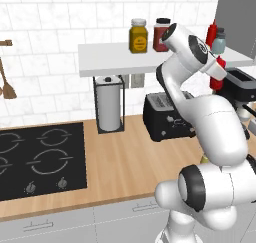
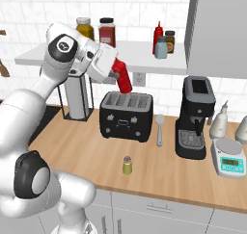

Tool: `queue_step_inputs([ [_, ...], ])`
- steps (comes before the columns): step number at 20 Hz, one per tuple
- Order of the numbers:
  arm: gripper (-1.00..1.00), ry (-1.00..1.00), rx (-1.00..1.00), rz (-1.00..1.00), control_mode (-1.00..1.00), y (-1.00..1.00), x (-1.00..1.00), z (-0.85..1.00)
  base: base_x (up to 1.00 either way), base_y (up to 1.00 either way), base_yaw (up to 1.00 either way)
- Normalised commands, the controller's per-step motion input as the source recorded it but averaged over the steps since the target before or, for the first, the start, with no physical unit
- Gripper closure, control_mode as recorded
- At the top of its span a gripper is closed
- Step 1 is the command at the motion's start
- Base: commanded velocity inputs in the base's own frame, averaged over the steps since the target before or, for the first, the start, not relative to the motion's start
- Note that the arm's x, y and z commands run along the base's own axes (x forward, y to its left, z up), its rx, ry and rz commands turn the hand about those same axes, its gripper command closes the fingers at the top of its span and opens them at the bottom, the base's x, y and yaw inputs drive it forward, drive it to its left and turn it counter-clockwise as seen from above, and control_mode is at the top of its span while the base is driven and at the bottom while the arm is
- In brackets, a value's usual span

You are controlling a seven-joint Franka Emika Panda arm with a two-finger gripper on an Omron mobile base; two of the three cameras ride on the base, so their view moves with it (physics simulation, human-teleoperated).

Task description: Put the shaker and condiment bottle from the counter next to their counterparts in the cabinet.

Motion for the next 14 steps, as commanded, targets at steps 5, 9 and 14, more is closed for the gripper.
queue_step_inputs([
  [5,1.00,0.02,0.04,0.00,-1.00,0.00,0.16,0.40,0.00,0.00,0.00],
  [9,1.00,0.00,0.09,0.03,-1.00,0.00,0.27,0.31,0.00,0.00,0.00],
  [14,1.00,0.00,0.05,0.07,-1.00,0.00,0.36,0.20,0.00,0.00,0.00],
])
